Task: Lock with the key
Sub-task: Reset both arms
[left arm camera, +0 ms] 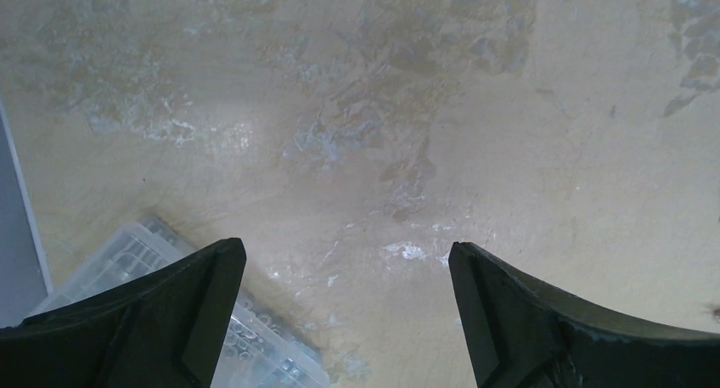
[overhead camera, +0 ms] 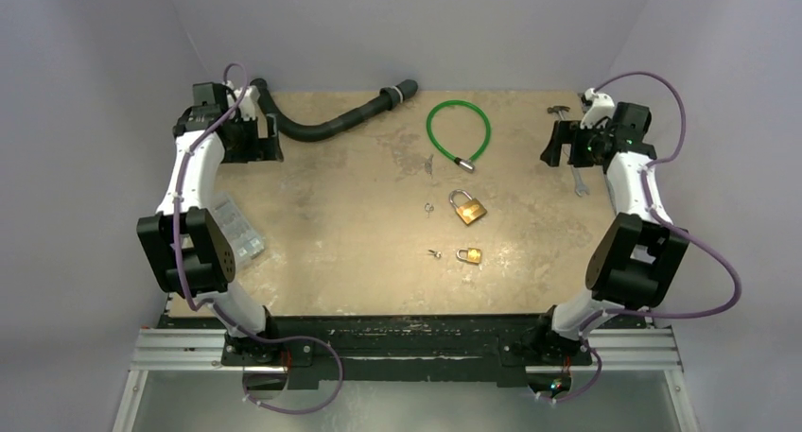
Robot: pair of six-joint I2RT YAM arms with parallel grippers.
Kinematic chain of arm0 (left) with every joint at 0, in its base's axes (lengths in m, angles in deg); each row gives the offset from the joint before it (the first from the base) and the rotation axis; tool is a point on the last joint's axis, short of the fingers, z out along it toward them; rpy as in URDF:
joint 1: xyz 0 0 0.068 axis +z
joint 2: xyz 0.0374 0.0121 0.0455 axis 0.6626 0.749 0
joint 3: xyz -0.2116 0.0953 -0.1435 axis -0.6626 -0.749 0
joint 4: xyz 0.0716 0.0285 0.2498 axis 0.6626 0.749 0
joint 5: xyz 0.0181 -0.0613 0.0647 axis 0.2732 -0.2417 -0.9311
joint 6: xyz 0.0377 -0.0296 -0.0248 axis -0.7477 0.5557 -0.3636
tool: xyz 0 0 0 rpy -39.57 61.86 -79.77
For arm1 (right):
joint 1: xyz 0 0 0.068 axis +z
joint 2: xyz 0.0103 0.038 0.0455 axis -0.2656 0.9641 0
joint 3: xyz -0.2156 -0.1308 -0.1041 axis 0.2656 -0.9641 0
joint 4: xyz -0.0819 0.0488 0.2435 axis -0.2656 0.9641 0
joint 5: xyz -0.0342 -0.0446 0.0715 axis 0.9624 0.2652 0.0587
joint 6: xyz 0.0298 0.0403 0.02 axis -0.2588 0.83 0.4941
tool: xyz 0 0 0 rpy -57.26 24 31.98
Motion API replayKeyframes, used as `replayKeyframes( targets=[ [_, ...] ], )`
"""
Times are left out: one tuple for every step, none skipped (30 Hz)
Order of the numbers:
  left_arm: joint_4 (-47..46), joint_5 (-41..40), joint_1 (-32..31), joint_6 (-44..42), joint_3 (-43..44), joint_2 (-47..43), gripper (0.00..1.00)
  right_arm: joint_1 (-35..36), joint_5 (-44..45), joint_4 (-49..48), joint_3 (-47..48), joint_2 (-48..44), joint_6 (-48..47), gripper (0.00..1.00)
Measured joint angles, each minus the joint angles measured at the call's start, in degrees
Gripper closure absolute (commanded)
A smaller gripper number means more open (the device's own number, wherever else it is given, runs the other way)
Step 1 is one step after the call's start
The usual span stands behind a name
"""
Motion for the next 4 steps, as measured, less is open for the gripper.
replayKeyframes(
  targets=[
    [-0.26, -0.26, 0.00, 0.02, -0.79, 0.00, 0.00, -0.33, -0.07, -0.04, -0.57, 0.22, 0.37, 0.01],
    [-0.52, -0.52, 0.00, 0.09, -1.66, 0.00, 0.00, -0.35, -0.07, 0.02, -1.01, 0.22, 0.50, 0.01],
    [-0.72, -0.72, 0.00, 0.15, -2.43, 0.00, 0.00, -0.31, -0.11, 0.04, -1.46, 0.17, 0.66, 0.01],
    [-0.83, -0.96, 0.00, 0.24, -3.23, 0.00, 0.00, -0.26, -0.13, 0.15, -1.66, 0.15, 0.81, 0.01]
  ],
)
